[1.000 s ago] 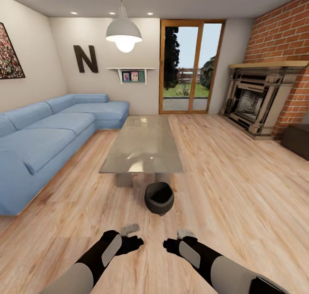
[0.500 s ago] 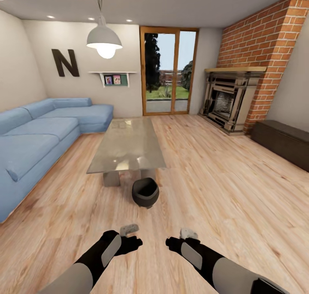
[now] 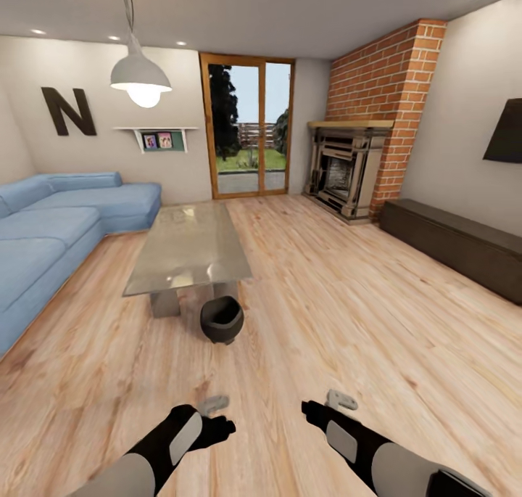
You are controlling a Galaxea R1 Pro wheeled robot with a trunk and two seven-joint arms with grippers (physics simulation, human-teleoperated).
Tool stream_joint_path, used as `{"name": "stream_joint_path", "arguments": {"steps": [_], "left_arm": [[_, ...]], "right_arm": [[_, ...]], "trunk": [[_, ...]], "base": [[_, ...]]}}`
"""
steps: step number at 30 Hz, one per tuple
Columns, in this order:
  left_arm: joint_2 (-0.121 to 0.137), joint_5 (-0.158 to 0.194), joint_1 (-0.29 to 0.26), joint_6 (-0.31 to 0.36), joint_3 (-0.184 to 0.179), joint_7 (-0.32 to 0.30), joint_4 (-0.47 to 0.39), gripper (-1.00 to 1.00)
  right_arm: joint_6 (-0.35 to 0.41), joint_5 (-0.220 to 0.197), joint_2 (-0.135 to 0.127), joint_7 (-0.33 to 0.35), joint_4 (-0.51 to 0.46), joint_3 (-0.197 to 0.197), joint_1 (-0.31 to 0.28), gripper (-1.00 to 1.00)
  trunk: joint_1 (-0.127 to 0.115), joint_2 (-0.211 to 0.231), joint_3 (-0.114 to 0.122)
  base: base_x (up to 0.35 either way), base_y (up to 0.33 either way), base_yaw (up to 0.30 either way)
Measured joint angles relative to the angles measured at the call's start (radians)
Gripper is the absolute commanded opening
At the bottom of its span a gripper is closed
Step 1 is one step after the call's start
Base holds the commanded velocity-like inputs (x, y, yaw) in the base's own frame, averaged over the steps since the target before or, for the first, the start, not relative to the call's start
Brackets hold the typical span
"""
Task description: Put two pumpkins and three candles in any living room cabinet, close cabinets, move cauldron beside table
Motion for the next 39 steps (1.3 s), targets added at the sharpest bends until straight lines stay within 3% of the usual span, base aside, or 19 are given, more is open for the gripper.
{"name": "stream_joint_path", "arguments": {"steps": [4,8,11,23,35,39], "left_arm": [[0.002,0.001,0.001,-0.11,0.0,-0.008,0.129,1.0],[0.004,0.002,0.002,-0.211,0.001,-0.01,0.211,1.0],[0.005,0.004,0.003,-0.244,0.001,-0.009,0.228,1.0],[0.003,0.017,0.005,-0.254,0.002,-0.008,0.232,1.0],[-0.001,0.013,0.005,-0.263,0.005,-0.008,0.232,1.0],[-0.001,0.014,0.005,-0.275,0.007,-0.011,0.233,1.0]], "right_arm": [[-0.012,-0.064,0.0,0.07,0.045,0.0,0.002,1.0],[-0.026,-0.078,0.001,0.083,0.057,0.001,0.006,1.0],[-0.048,-0.081,0.001,0.084,0.059,0.001,0.015,1.0],[-0.056,-0.08,0.001,0.085,0.059,0.002,0.021,1.0],[-0.066,-0.08,0.001,0.083,0.059,0.002,0.02,1.0],[-0.099,-0.08,0.001,0.083,0.061,0.002,0.02,1.0]], "trunk": [[-0.012,0.021,0.013],[-0.012,0.021,0.016],[-0.012,0.021,0.019],[-0.012,0.021,0.029],[-0.012,0.021,0.031],[-0.027,0.049,0.044]], "base": [[-0.276,0.0,-0.266],[-0.094,0.0,-0.266],[-0.017,0.0,-0.266],[-0.001,0.0,-0.234],[0.04,-0.003,-0.022],[0.005,-0.001,0.0]]}}
